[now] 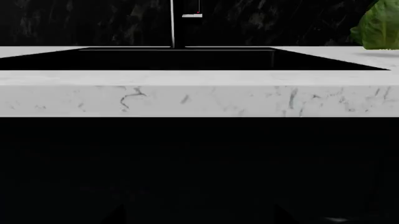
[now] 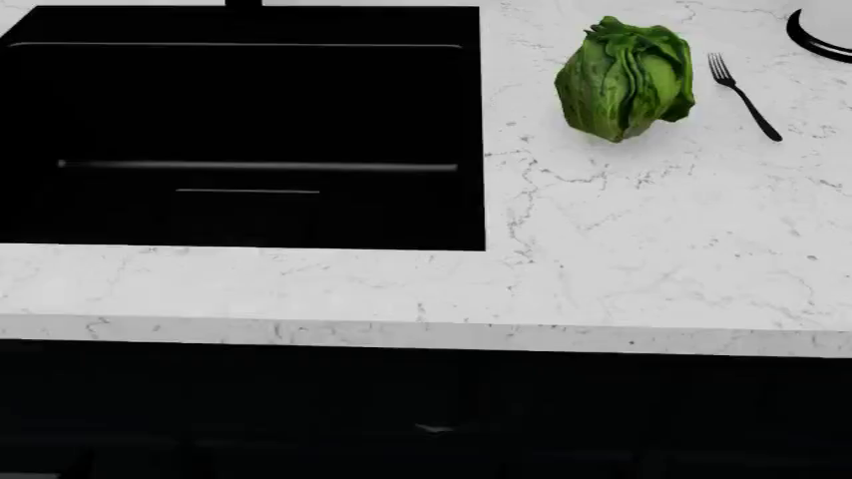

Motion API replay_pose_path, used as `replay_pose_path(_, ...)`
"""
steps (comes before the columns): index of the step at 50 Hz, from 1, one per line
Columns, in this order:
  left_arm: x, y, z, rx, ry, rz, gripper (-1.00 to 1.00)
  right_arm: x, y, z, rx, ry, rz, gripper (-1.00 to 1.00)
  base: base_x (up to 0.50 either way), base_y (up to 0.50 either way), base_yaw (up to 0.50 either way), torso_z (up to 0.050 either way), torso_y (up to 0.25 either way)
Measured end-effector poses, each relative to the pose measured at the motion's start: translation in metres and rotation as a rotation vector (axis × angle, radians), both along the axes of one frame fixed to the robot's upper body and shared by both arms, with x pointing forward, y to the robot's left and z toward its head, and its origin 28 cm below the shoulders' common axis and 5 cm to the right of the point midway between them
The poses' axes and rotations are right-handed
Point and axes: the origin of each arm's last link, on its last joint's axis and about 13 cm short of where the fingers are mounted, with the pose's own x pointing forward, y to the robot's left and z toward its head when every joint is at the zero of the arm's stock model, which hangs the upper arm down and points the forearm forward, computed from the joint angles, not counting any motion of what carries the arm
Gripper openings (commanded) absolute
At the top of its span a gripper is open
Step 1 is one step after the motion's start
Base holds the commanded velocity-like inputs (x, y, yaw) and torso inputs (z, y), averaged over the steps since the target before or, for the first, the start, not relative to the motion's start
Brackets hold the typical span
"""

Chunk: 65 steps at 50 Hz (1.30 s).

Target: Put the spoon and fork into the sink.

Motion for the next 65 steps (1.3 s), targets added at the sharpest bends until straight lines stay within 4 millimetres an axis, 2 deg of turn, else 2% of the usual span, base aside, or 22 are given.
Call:
replay_pose_path(46, -0.001, -0.001, 0.006, -0.013, 0.019, 0.008, 1.0, -0.004, 0.002, 0.002, -0.016, -0.005, 0.017, 1.0, 0.0, 0.0, 0.0, 0.0, 0.0)
replay_pose_path(57, 0.007, -0.001, 0.025, 0.027, 0.047, 0.026, 1.0, -0.001, -0.002, 0.021, -0.019, -0.052, 0.018, 1.0, 0.0, 0.0, 0.0, 0.0, 0.0)
replay_pose_path(65, 0.02, 0.003, 0.049, 0.037, 0.073, 0.015, 1.0, 0.006, -0.007, 0.049, -0.025, -0.084, 0.05, 1.0, 0.0, 0.0, 0.0, 0.0, 0.0)
